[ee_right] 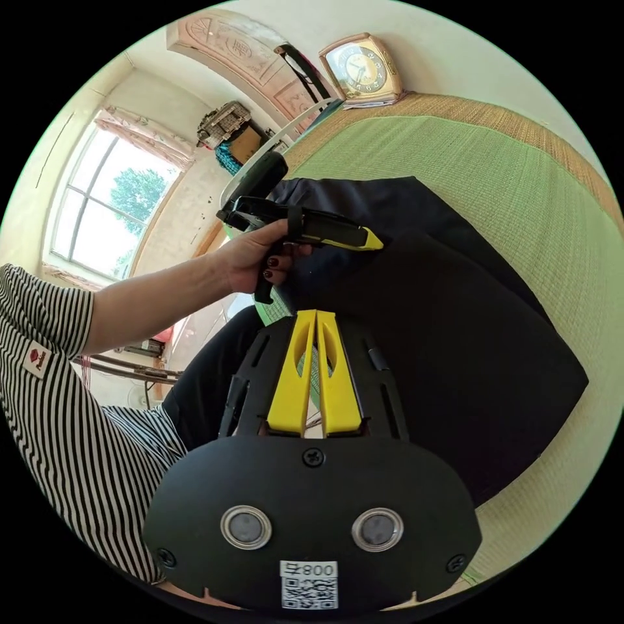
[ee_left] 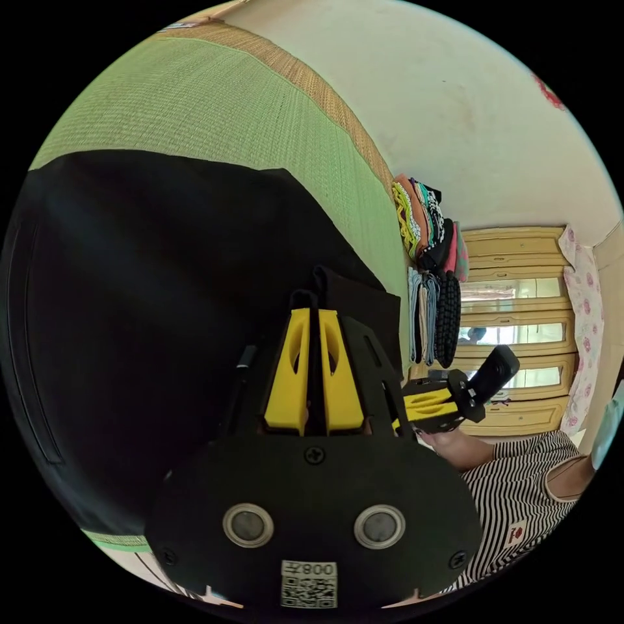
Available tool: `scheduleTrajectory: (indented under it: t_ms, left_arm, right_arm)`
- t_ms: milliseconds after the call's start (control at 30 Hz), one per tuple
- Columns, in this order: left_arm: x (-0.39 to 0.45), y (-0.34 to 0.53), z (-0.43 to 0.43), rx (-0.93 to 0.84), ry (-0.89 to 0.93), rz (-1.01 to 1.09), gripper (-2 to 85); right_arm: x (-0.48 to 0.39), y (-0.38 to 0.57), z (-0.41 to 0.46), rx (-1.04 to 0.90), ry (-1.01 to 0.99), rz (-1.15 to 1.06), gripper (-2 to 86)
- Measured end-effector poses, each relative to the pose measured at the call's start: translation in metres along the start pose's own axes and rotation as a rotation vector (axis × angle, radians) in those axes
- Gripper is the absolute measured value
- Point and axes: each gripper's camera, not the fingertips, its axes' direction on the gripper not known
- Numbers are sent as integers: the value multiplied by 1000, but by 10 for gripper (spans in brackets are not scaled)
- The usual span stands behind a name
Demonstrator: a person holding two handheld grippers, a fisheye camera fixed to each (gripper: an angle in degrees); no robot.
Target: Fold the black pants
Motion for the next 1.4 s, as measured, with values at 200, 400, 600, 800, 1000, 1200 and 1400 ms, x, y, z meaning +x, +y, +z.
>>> scheduleTrajectory:
  t_ms: [200, 400, 600, 800, 1000, 1200, 1400]
  left_arm:
    - [-7, 6, 0, 5, 20, -13, 24]
    - [-9, 11, 4, 2, 13, -6, 25]
    - [-11, 16, 13, 13, 37, -8, 25]
    - [-13, 29, 19, 75, 85, -38, 23]
    - [0, 40, 37, 86, 53, -14, 16]
    - [42, 57, 60, 156, -45, 123, 4]
    - [53, 65, 115, 15, -194, 98, 1]
  right_arm:
    - [-22, -7, 24, -98, 184, -123, 72]
    - [-16, -2, 28, -122, 176, -102, 24]
    - [-15, 17, -7, -27, 46, -114, 10]
    - [-7, 27, 16, -147, -9, -132, 10]
    - [12, 43, 11, -156, -59, -99, 11]
    - [22, 62, 4, -163, -27, -94, 14]
    - [40, 82, -12, -149, -55, -59, 18]
